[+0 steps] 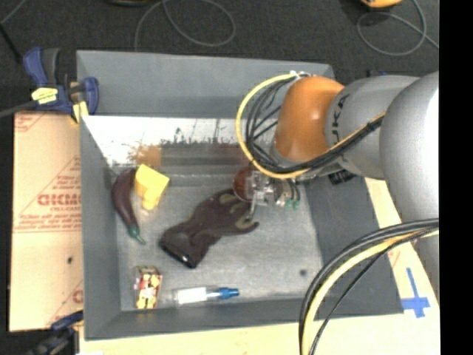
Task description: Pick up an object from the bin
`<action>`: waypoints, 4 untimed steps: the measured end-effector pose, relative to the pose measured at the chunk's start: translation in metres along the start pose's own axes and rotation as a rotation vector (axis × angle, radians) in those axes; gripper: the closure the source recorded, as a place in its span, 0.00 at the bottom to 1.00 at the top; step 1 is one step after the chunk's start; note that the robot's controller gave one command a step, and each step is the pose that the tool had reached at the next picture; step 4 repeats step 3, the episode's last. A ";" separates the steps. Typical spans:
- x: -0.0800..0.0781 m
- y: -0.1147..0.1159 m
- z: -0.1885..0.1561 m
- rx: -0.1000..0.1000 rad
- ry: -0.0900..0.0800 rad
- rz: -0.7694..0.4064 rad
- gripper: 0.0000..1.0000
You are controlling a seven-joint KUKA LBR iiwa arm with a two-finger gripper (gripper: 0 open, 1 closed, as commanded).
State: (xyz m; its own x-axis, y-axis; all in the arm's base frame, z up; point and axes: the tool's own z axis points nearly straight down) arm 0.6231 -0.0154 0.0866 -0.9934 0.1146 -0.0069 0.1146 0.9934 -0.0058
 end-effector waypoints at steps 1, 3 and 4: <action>0.006 -0.008 -0.101 0.001 -0.003 -0.082 1.00; 0.011 -0.011 -0.194 0.002 -0.006 -0.076 1.00; 0.011 -0.011 -0.194 0.002 -0.006 -0.076 1.00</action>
Offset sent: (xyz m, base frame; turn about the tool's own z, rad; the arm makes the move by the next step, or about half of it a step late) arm 0.0000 0.0000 0.0000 0.0000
